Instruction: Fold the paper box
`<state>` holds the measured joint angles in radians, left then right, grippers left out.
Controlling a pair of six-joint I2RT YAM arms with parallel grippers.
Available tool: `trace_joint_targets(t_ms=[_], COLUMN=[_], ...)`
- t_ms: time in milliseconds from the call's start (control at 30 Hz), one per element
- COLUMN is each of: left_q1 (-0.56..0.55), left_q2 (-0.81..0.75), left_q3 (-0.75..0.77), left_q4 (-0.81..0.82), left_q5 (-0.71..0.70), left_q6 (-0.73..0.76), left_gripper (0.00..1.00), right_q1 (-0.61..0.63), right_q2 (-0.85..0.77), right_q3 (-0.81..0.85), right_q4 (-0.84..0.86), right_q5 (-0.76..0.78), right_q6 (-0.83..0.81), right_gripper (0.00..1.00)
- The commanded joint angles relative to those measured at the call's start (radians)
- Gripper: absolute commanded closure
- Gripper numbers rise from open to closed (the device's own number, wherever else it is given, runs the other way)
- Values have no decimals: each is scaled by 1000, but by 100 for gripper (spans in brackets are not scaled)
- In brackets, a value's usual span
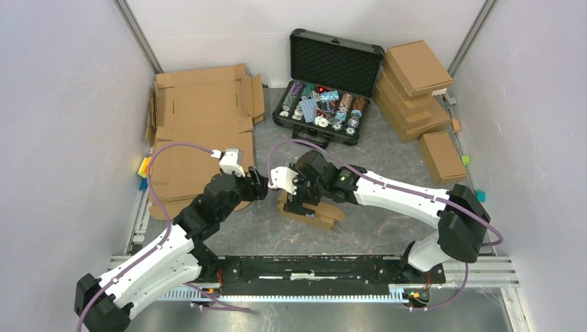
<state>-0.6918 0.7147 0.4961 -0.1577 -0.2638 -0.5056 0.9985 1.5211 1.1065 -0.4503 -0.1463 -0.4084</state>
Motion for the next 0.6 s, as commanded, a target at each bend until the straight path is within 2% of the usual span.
trace_joint_targets(t_ms=[0,67,200,367,467,567], left_q1=[5,5,4,5,4,5], left_q2=[-28,-32,33,95,64,4], left_q3=[-61,-84,-41,-10,-38,-73], left_q4=[82,153,156,131,132,126], left_q5=[48,123,222,254,259,291], left_q6=[-21,-1,24,20,7,-8], left_gripper=[27,26,23,18,20,22], right_q1=[-9,-9,-9,-9,-8,-9], right_q2=[-76,-133,-280,-459,-577,-672], right_q3=[15,-10,-112,-265,-344,-413], right_q4=[-27,-28,-39,-116,-133,-120], right_q5=[17,1,22,140,182,199], right_q6=[17,68,214,389,487,538], right_gripper=[2,2,2,2,4,11])
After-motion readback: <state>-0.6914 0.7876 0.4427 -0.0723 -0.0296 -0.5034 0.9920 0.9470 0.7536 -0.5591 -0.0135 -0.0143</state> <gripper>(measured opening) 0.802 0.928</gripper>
